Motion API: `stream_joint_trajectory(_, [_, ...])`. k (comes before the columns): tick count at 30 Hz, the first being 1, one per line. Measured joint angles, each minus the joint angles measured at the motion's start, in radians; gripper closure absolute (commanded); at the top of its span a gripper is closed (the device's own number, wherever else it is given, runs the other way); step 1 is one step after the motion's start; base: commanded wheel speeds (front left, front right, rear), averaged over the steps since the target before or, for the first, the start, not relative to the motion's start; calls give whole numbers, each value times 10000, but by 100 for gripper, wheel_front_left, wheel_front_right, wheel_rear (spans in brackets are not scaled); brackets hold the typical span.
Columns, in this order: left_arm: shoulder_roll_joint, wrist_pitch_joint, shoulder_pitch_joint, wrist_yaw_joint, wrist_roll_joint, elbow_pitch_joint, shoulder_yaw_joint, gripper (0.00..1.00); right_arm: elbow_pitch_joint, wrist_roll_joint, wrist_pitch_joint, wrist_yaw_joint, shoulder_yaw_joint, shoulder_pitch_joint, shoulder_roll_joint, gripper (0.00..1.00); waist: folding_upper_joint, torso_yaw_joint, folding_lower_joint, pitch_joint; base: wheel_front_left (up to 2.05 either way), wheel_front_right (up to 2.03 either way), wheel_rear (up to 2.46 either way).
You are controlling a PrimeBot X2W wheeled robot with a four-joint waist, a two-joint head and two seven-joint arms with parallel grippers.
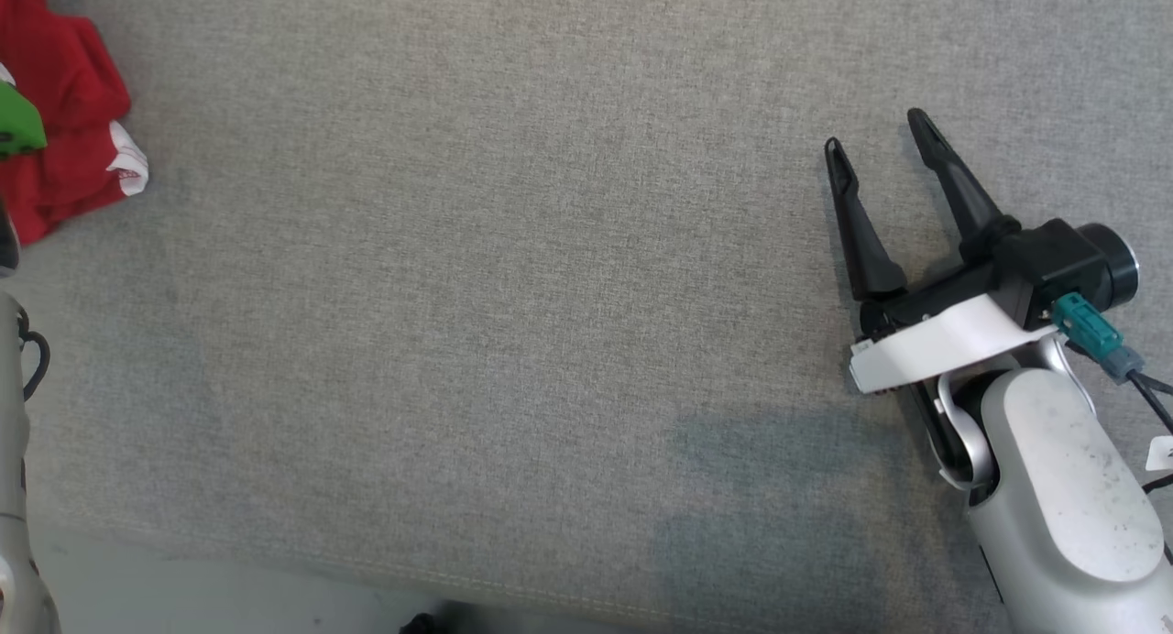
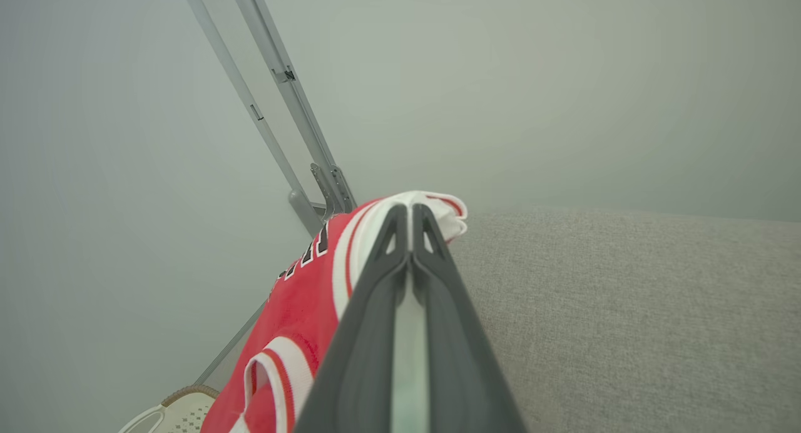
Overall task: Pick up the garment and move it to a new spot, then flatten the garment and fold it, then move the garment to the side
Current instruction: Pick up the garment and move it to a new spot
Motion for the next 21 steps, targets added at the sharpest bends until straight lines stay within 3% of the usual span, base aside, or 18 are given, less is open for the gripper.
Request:
stream_joint_trajectory(11, [-374, 0, 2135, -36, 238, -3894, 677, 100, 268, 50, -293, 0, -171, 411, 391, 0, 0, -35, 0, -1081, 0, 0, 0])
stream_joint_trajectory(21, [-581, 479, 4670, -71, 499, -7499, 186, 100, 451, 105, -566, 0, -497, 1002, 782, 0, 0, -416, -1, -2292, 0, 0, 0])
